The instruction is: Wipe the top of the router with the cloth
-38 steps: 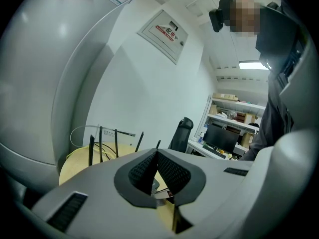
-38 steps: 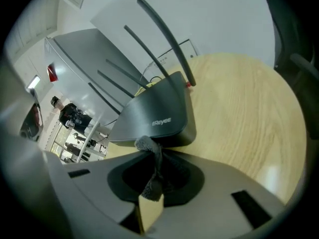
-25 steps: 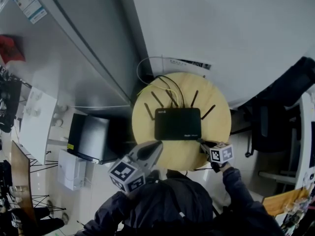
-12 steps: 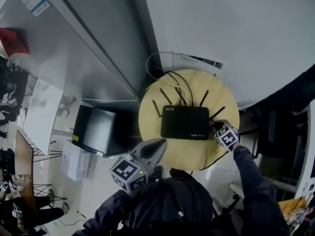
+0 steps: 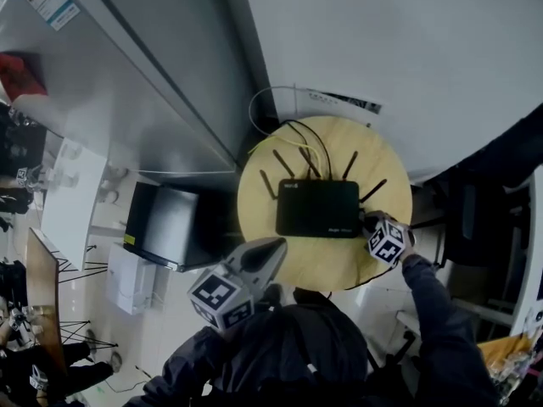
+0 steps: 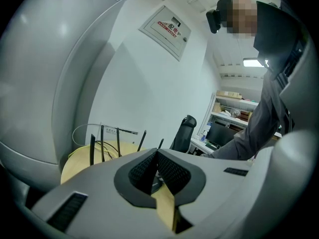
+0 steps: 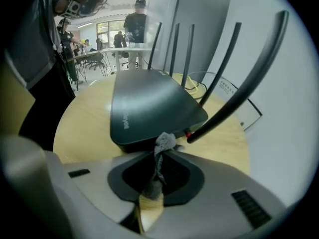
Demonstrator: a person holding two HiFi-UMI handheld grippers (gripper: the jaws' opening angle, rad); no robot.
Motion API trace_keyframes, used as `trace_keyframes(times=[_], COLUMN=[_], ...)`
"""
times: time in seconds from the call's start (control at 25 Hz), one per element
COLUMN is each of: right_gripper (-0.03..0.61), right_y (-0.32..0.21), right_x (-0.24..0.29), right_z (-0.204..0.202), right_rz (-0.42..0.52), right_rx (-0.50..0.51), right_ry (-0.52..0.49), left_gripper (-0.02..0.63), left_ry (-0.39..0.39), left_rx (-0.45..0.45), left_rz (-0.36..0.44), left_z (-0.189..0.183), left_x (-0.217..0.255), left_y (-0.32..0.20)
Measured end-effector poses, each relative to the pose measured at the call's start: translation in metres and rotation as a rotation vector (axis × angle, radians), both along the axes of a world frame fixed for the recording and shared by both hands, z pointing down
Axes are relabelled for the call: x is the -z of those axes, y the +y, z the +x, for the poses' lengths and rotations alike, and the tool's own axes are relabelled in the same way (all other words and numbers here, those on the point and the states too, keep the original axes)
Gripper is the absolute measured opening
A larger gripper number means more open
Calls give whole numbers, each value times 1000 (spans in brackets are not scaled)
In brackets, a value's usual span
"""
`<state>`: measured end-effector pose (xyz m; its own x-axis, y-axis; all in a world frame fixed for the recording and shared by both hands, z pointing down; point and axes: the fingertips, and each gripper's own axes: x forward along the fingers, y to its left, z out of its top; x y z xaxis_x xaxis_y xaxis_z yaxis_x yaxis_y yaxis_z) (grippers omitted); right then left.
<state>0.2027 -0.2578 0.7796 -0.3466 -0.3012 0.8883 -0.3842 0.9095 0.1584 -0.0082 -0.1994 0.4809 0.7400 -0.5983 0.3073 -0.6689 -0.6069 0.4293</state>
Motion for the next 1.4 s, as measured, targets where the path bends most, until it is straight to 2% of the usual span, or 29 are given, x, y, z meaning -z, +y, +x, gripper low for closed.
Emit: trace_keyframes(times=[0.2, 0.52, 0.8, 0.88, 1.04, 1.16, 1.4], right_gripper=[69, 69, 69, 69, 69, 69, 69], right_y=[29, 62, 75, 80, 86, 85, 94], right_x=[5, 3, 8, 32, 113, 182, 302], right_z=[-3, -8, -12, -23, -64, -102, -165], right_rz=[6, -15, -32, -24, 7, 43, 118], right_rx=[30, -56, -238, -327, -468, -475, -426], right_ry=[2, -52, -115, -210, -480, -654, -897], left_gripper=[-8, -7, -8, -7, -7, -8, -6], left_ry=[12, 11, 17, 23, 41, 50, 54], left_rx=[-38, -73, -61, -57, -56, -77, -160], left_rz=[10, 24, 24, 25, 31, 58, 130], left_z=[11, 16, 5, 1, -6, -8, -3], left_x=[2, 6, 9, 9, 11, 19, 43], left_y=[4, 17, 30, 33, 37, 38, 50])
